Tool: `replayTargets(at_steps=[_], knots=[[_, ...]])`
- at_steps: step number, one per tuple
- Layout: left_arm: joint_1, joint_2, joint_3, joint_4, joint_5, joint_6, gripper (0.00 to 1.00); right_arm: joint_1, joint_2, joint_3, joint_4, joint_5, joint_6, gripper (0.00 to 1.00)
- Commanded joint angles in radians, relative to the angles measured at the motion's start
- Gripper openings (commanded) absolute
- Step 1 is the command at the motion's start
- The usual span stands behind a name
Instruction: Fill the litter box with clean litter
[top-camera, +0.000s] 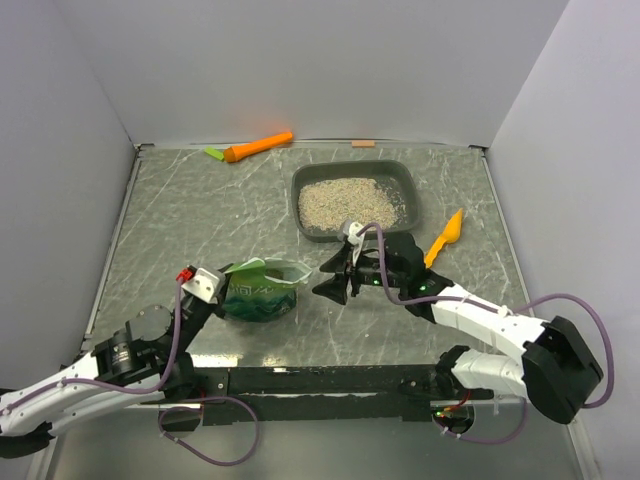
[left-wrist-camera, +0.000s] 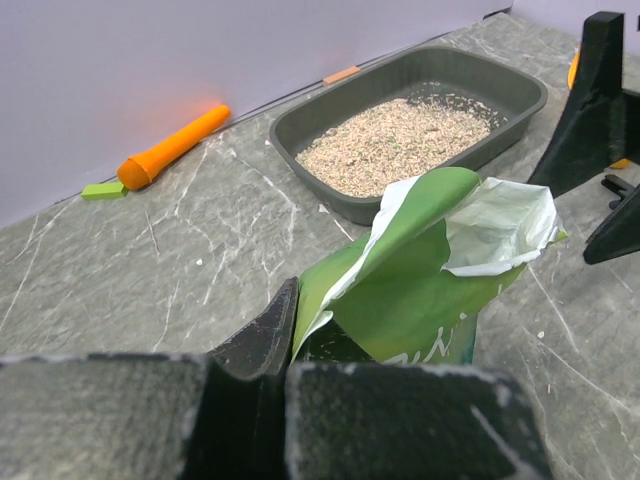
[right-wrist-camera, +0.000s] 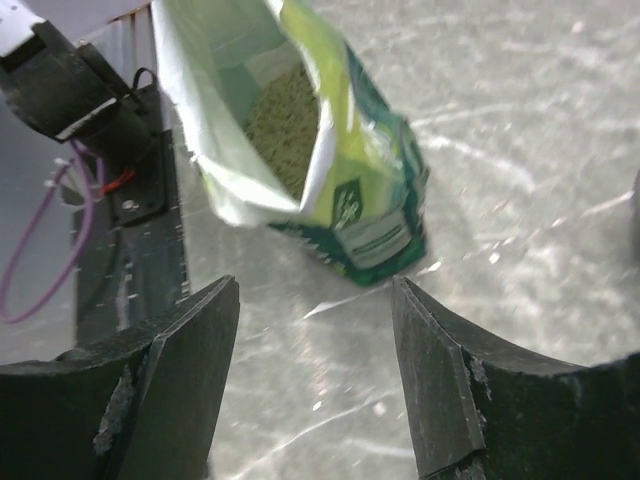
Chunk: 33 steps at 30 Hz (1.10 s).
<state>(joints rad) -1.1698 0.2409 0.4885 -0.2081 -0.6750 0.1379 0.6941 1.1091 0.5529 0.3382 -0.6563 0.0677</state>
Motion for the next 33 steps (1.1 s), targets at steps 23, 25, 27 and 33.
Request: replayTargets(at_steps=[23, 25, 27, 33], knots=[[0.032, -0.075, 0.016, 0.153, 0.003, 0.015, 0.01, 0.007, 0.317, 0.108, 0.619, -0.299, 0.056, 0.76], [0.032, -0.078, 0.015, 0.154, 0.006, 0.015, 0.01, 0.007, 0.348, 0.116, 0.666, -0.315, 0.081, 0.75], [0.033, -0.077, 0.015, 0.154, 0.003, 0.015, 0.01, 0.007, 0.366, 0.116, 0.705, -0.324, 0.121, 0.73], [0.033, -0.078, 0.013, 0.156, 0.009, 0.015, 0.01, 0.007, 0.44, 0.128, 0.843, -0.342, 0.211, 0.59]])
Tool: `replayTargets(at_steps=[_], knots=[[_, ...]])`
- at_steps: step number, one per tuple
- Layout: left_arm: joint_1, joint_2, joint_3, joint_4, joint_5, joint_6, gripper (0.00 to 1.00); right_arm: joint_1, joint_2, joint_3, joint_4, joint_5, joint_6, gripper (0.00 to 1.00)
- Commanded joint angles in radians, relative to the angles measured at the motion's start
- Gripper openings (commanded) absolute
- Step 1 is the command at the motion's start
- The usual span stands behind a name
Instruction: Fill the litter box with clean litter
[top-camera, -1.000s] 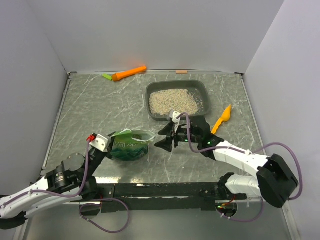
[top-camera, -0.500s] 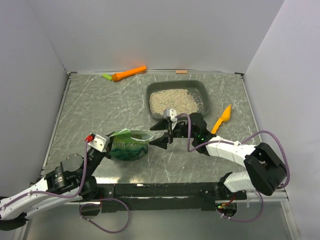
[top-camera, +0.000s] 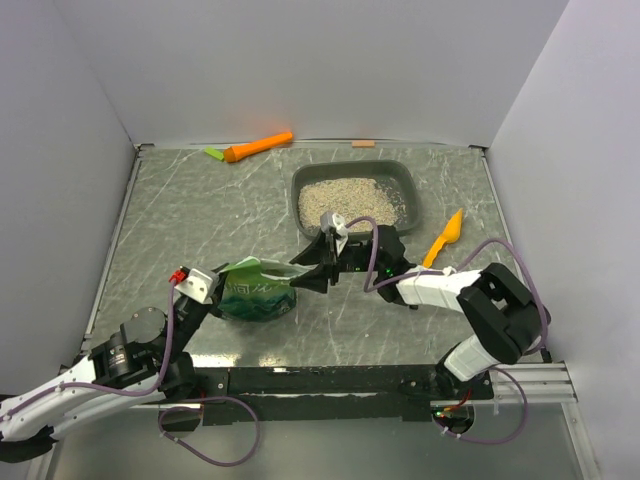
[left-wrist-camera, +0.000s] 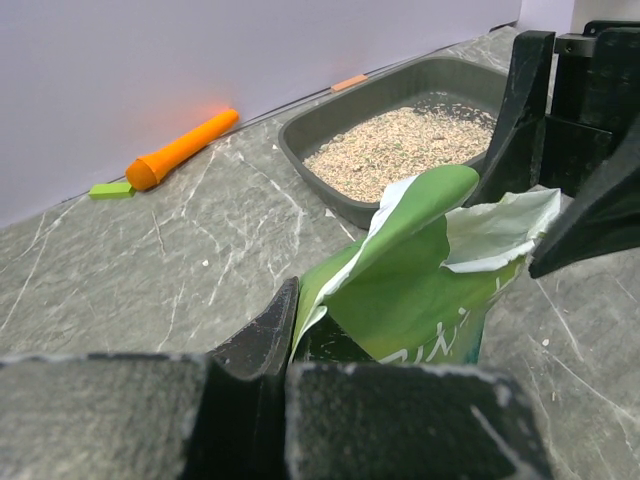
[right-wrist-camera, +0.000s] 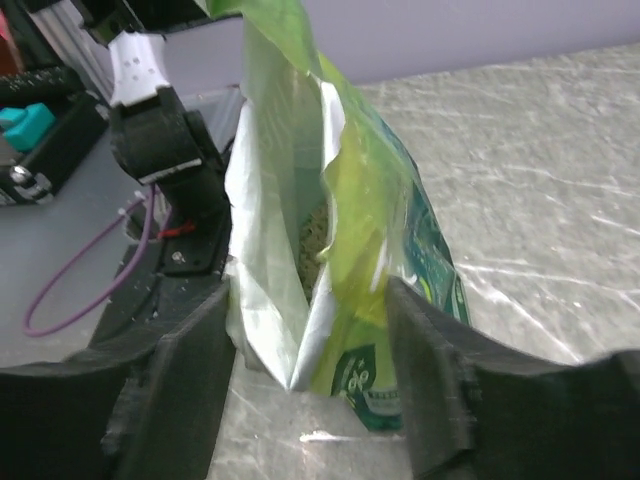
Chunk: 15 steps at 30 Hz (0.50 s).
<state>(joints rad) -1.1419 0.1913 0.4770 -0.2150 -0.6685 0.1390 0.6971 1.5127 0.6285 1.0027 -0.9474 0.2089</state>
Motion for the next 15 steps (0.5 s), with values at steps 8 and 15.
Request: replayTargets(at_steps=[8, 15], knots=[[0.008, -0.039, 0.031, 0.169, 0.072, 0.002, 0.01, -0.011, 0.066, 0.043, 0.314, -0.033, 0.185, 0.0], [0.007, 0.062, 0.123, 0.157, 0.168, -0.085, 0.01, -0.201, -0.1, -0.042, 0.356, -0.095, 0.358, 0.0]])
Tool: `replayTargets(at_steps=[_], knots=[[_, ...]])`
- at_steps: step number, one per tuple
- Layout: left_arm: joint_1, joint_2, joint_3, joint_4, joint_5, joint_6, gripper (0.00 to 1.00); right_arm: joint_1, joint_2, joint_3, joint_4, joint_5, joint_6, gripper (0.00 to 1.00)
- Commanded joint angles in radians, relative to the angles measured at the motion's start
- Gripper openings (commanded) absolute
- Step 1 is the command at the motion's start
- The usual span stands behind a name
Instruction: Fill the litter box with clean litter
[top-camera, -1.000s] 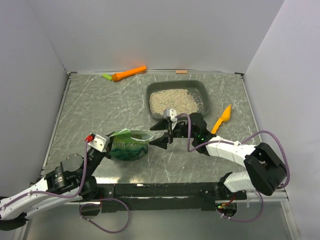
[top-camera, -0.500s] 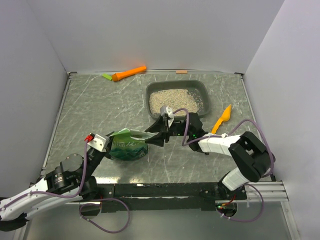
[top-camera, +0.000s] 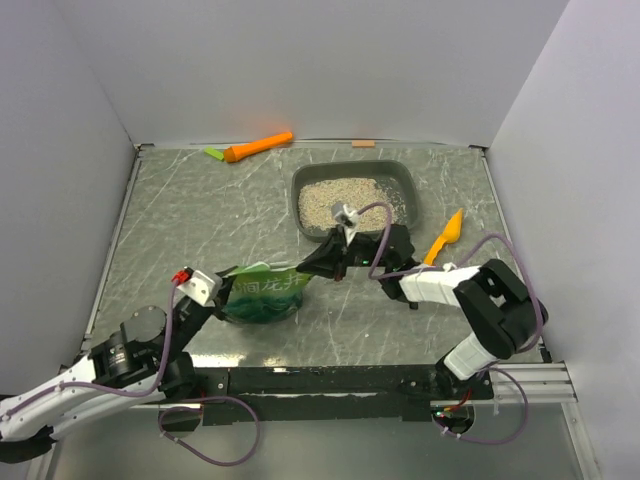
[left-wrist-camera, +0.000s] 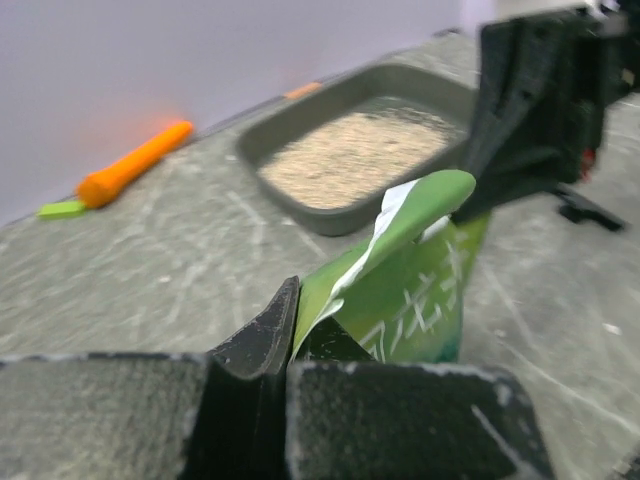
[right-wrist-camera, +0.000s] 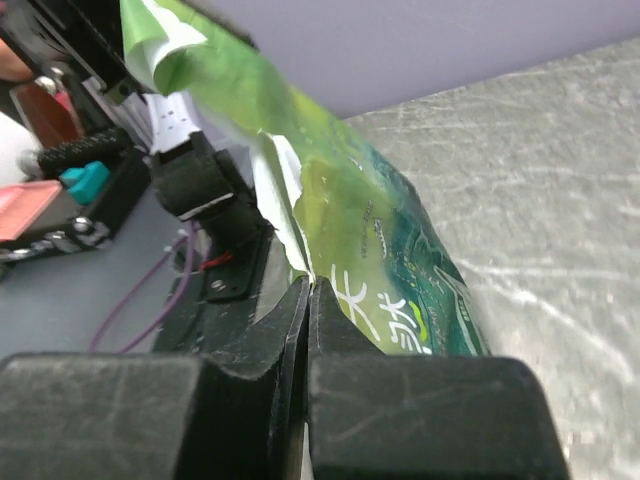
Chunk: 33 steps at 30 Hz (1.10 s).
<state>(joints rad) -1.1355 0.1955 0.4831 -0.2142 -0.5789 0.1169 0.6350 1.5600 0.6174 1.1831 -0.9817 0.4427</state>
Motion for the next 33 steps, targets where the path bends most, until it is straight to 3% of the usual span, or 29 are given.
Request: replayTargets(at_steps=[1, 3, 7, 10, 14, 17, 23, 28, 33], knots=[[0.0, 0.083, 0.129, 0.142, 0.096, -0.1, 0.01, -0.161, -0.172, -0.039, 0.153, -0.083, 0.152, 0.0], [0.002, 0.163, 0.158, 0.142, 0.154, -0.152, 0.01, -0.193, -0.271, -0.042, 0.061, -0.145, 0.12, 0.0], [0.0, 0.261, 0.134, 0.241, 0.194, -0.21, 0.01, -0.205, -0.467, -0.004, -0.563, -0.152, -0.201, 0.0], [0.002, 0.309, 0.062, 0.352, 0.203, -0.211, 0.01, -0.204, -0.601, -0.011, -0.832, -0.094, -0.329, 0.0], [0.003, 0.39, 0.043, 0.409, 0.244, -0.227, 0.05, -0.205, -0.701, -0.07, -0.916, -0.038, -0.331, 0.0], [0.002, 0.394, 0.011, 0.432, 0.321, -0.27, 0.32, -0.207, -0.767, -0.097, -0.99, 0.029, -0.341, 0.0], [0.003, 0.24, -0.156, 0.515, 0.379, -0.355, 0.56, -0.205, -0.868, -0.148, -1.014, 0.1, -0.305, 0.0], [0.005, 0.101, -0.281, 0.588, 0.361, -0.359, 0.66, -0.207, -0.897, -0.169, -0.996, 0.097, -0.274, 0.0], [0.003, 0.119, -0.325, 0.683, 0.395, -0.321, 0.68, -0.207, -0.888, -0.196, -0.935, 0.066, -0.234, 0.0]])
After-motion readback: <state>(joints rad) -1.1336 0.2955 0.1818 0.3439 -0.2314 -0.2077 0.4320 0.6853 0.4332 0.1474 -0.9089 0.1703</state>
